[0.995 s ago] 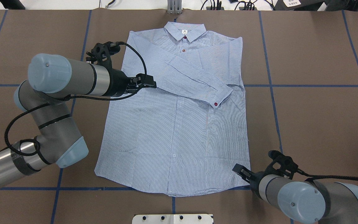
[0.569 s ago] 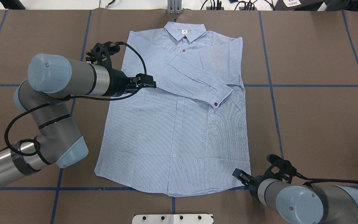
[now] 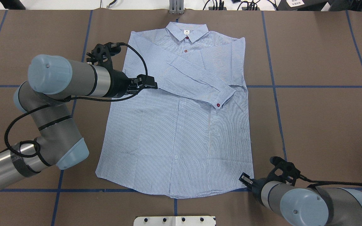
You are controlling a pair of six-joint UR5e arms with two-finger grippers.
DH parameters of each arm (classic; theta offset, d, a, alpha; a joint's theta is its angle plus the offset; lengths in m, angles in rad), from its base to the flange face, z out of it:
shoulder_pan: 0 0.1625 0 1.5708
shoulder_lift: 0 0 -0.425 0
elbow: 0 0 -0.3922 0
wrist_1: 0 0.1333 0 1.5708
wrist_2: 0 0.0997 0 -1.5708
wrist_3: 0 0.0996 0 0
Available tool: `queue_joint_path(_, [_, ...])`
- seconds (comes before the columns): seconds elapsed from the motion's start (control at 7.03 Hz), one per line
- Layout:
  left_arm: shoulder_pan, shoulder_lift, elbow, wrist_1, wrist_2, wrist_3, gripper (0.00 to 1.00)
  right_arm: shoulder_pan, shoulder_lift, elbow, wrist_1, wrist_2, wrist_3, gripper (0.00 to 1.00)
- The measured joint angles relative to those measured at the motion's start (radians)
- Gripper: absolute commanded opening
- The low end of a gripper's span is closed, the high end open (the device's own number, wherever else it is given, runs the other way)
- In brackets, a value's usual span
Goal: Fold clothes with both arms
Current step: 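Grasp the hem corners, left gripper nearest corner while right gripper the other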
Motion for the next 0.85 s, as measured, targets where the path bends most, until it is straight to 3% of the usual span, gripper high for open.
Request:
queue_joint_path(0.57, [0.001,0.05,-0.029,0.003,0.012,-0.045,0.86,0.003,-0.03,0.043,0.0,-0.002,0.0,0.0])
queue_joint_path(0.85, [0.036,0.227,-0.143,0.008,0.075,-0.079,0.85,0.003,-0.038,0.053,0.0,-0.002,0.0,0.0])
